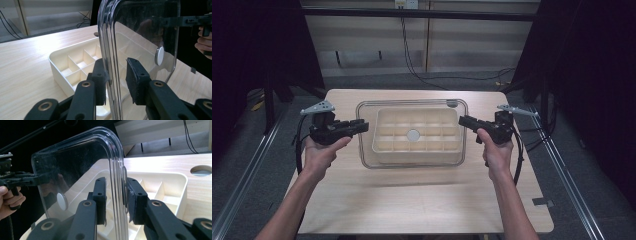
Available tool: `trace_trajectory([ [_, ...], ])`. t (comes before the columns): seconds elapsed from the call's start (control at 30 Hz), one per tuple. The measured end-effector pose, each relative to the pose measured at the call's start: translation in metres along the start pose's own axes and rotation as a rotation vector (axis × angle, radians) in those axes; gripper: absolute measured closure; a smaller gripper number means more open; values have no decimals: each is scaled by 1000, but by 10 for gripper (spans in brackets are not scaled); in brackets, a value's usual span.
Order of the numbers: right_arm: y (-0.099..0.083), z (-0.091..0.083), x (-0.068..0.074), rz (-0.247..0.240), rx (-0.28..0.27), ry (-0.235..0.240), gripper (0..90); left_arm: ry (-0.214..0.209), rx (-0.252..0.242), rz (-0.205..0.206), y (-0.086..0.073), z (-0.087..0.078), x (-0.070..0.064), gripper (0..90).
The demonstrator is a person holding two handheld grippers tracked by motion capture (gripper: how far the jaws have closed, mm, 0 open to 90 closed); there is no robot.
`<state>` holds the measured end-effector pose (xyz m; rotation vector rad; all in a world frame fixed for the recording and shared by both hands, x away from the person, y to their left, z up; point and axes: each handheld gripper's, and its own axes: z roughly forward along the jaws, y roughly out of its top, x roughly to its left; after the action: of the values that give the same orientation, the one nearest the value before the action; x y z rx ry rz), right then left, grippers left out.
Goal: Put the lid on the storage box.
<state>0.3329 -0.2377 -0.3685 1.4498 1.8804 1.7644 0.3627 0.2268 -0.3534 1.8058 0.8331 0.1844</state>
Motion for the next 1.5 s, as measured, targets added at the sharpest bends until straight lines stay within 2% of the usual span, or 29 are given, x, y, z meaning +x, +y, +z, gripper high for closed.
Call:
trace_trajectory([
  [0.43, 26, 4, 0, -23, -10, -4, 727, 3, -37, -14, 19, 4, 8, 699],
  [0.47, 27, 4, 0, -18, -15, 0, 732, 5, -45, -28, 20, 4, 9, 700],
  [0.53, 28, 6, -2, -7, -14, 10, 734, 7, -41, -26, 21, 5, 11, 698],
  [0.63, 31, 9, -2, -6, -12, -1, 734, 11, -43, -38, 22, 8, 14, 697],
  [0.87, 31, 15, -13, 20, 2, -20, 733, 16, -17, -54, 21, 22, 21, 694],
  [0.97, 30, 18, -18, 53, 22, -48, 730, 23, 0, -56, 20, 30, 23, 691],
  [1.13, 28, 20, -24, 52, 23, -54, 734, 24, -11, -73, 19, 36, 27, 692],
  [1.17, 28, 21, -25, 54, 21, -57, 734, 23, -22, -91, 19, 38, 28, 692],
  [1.27, 28, 22, -28, 56, 22, -62, 733, 30, -7, -78, 21, 42, 29, 689],
  [1.5, 26, 26, -34, 64, 28, -75, 734, 40, 8, -80, 21, 48, 33, 682],
])
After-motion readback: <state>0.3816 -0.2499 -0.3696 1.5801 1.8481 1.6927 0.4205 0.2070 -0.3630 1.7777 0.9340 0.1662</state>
